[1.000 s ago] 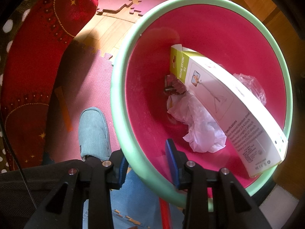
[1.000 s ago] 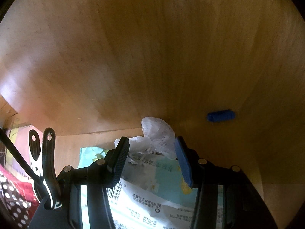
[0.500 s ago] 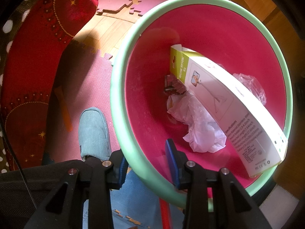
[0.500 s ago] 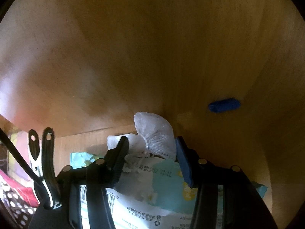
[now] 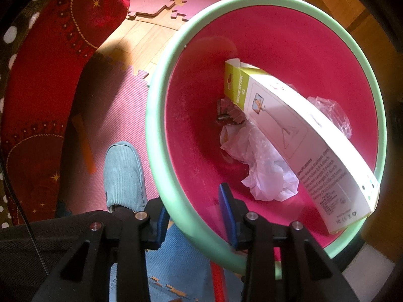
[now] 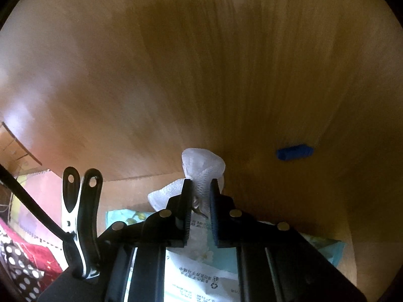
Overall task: Collect trash
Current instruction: 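Close the right tool on the white plastic bag and lift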
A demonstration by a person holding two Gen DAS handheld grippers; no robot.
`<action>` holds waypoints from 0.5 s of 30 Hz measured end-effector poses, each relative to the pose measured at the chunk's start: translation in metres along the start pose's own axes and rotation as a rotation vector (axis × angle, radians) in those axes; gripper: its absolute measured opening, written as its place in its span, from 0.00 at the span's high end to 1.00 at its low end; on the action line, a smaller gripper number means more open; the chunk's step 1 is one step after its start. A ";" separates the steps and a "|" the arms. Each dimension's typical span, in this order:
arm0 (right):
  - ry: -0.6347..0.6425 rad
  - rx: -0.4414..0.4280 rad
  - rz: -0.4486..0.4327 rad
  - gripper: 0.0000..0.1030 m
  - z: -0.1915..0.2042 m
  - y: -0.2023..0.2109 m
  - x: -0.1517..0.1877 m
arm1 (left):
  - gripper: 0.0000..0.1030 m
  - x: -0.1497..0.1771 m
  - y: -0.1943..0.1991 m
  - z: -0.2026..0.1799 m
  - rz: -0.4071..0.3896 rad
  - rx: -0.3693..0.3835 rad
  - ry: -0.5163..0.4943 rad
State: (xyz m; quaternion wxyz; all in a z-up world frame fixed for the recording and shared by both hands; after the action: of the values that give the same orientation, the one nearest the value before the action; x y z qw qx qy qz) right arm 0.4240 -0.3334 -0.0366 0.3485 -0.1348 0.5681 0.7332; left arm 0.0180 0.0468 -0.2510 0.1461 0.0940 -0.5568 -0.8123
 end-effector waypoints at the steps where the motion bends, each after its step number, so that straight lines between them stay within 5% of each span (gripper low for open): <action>1: 0.003 -0.006 -0.009 0.87 0.002 0.003 -0.001 | 0.63 0.000 0.000 0.000 0.000 0.000 0.000; 15: 0.065 -0.069 -0.098 0.88 0.000 0.087 0.040 | 0.63 -0.001 0.001 0.000 0.002 0.003 0.001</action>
State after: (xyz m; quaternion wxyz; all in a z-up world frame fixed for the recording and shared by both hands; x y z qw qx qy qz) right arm 0.3373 -0.3284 0.0039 0.3606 -0.1979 0.5462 0.7297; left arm 0.0187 0.0469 -0.2504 0.1469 0.0941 -0.5579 -0.8114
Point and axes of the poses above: each gripper's, at about its wrist camera, not at the fingertips, and y roughly against the way its jaws point, z to its left, x to its underside, the point moved 5 cm from there along -y, roughly the way its jaws point, and after that the axes turned 14 degrees about -x, right-handed, at the moved point
